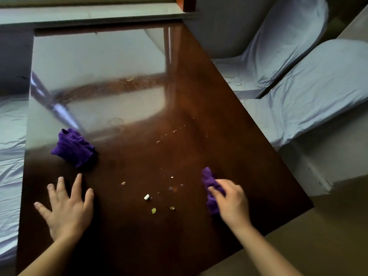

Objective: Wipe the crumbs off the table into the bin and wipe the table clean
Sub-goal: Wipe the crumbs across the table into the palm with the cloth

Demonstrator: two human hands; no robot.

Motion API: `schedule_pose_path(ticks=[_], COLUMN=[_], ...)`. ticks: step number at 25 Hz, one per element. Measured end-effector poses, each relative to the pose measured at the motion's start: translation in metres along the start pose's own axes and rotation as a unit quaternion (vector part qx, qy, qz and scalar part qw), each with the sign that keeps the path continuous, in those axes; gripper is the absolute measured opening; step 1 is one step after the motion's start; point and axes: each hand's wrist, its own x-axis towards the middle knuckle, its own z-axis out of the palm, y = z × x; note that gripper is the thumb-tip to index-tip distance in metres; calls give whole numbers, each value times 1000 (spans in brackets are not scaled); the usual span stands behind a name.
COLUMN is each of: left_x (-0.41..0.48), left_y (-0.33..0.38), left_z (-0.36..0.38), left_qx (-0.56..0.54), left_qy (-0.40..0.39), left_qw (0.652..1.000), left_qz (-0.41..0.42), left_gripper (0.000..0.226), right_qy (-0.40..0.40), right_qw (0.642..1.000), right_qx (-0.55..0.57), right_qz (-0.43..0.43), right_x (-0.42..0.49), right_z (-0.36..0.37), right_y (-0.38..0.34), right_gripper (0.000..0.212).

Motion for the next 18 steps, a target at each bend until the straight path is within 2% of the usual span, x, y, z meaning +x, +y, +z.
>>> schedule_pose_path(ticks=[4,7,9,12,13,15,18], left_x=[3,-10,-27,-40,-41,-41,-42], left_y=[-4,-15,-21,-22,-21,-20,-20], left_z=[-8,-9,-6,-1,-1,-1,-1], left_qx=[-80,-163,-180,-165,-154,-129,-115], left_qy=[-2,21,29,34,34,36,42], left_qw=[997,984,980,980,982,985,986], left_qz=[24,63,85,104,106,109,116], left_gripper=[51,54,60,60,60,59,57], right_qy=[-95,-22,21,13,17,41,0], right_qw=[988,973,971,982,984,991,1000], right_qx=[121,222,201,67,20,-35,-21], right_qz=[-9,65,129,175,175,120,-6], right_x=[-14,-11,-9,-11,-13,-17,-32], right_z=[28,5,-19,-34,-29,-8,32], right_y=[-53,-39,-10,21,20,1,-49], right_gripper=[14,8,14,27,30,28,21])
